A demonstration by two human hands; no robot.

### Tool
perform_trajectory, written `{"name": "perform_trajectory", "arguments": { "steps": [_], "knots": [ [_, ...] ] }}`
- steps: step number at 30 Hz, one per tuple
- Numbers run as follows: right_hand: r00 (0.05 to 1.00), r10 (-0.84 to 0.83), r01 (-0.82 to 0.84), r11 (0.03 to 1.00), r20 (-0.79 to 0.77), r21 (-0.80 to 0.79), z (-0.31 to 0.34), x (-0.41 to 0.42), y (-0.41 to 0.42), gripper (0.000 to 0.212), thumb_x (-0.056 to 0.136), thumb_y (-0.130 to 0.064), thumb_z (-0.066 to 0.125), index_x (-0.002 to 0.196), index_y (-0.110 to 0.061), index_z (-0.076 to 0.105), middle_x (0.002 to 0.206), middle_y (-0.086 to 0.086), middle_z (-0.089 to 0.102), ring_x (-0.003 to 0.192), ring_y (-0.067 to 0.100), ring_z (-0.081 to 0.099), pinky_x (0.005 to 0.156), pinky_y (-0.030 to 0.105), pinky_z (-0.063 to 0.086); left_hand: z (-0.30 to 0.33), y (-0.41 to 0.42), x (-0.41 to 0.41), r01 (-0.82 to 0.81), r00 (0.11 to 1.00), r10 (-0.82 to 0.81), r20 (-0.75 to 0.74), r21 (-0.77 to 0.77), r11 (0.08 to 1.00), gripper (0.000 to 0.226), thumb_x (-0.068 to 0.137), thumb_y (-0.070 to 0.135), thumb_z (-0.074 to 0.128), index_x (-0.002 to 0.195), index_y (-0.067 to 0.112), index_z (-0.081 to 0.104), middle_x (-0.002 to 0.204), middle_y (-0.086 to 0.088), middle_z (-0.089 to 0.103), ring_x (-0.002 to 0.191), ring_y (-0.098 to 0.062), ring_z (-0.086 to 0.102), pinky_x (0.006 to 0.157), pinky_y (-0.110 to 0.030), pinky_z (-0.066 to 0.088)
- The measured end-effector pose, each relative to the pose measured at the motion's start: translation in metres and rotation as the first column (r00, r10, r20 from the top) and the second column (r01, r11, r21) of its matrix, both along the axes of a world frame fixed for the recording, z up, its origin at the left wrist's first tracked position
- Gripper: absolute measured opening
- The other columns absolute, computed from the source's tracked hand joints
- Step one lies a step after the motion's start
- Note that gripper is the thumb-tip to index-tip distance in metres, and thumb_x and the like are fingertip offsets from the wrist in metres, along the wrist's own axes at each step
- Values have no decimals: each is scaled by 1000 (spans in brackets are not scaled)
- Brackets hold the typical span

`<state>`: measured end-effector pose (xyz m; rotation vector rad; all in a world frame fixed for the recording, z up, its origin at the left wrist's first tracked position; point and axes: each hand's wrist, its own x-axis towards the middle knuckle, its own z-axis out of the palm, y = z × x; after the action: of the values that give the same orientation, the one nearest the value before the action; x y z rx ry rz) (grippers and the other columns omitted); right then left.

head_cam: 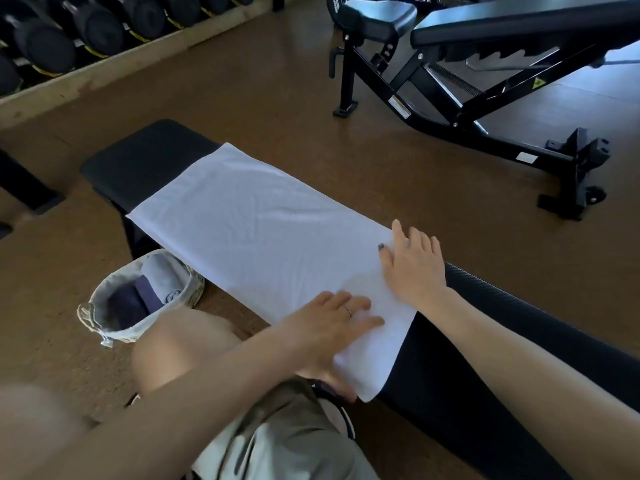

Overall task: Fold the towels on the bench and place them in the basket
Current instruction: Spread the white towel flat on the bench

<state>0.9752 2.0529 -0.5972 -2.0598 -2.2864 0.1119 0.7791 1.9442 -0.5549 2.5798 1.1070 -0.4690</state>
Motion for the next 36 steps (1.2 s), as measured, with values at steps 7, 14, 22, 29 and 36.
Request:
{"name": "perform_trajectory", "arguments": {
  "steps": [7,14,22,29,36],
  "knots": [
    [996,-90,89,996,-24,-20,-10,-7,3,66,104,-50,16,152,-11,39,141,16,56,131,35,50,116,50,32,-7,55,-52,-319,946,324,-28,116,941,79,96,76,20,160,41,-13,169,3,-21,154,-19,-21,125,-45,-10],
    [982,115,-106,992,-153,63,3,-94,43,77,93,-46,4,151,-11,42,142,9,55,133,30,46,114,47,32,-16,114,-66,-407,913,408,25,164,899,69,102,65,12,160,37,-12,169,3,-19,155,-18,-19,125,-49,-7],
    [998,-40,41,999,-50,20,-13,-99,62,65,97,-45,14,122,-8,61,102,13,67,93,37,62,81,43,42,-25,191,-123,-440,896,445,3,144,886,57,105,56,5,159,44,-11,168,13,-20,155,-18,-20,124,-53,-9],
    [983,99,-96,995,-153,26,-3,-166,111,61,102,-43,20,151,-14,42,137,9,58,125,32,53,108,42,34,-33,242,-151,-401,916,380,131,215,891,54,107,50,10,160,41,14,169,8,13,157,-17,0,126,-43,2],
    [994,50,-43,996,-96,75,-13,-203,131,50,102,-41,21,97,-12,61,92,9,68,84,34,65,68,38,32,-50,278,-218,-487,834,381,399,208,848,44,111,35,24,147,32,48,153,12,44,150,-12,25,124,-31,14]
  ]
}}
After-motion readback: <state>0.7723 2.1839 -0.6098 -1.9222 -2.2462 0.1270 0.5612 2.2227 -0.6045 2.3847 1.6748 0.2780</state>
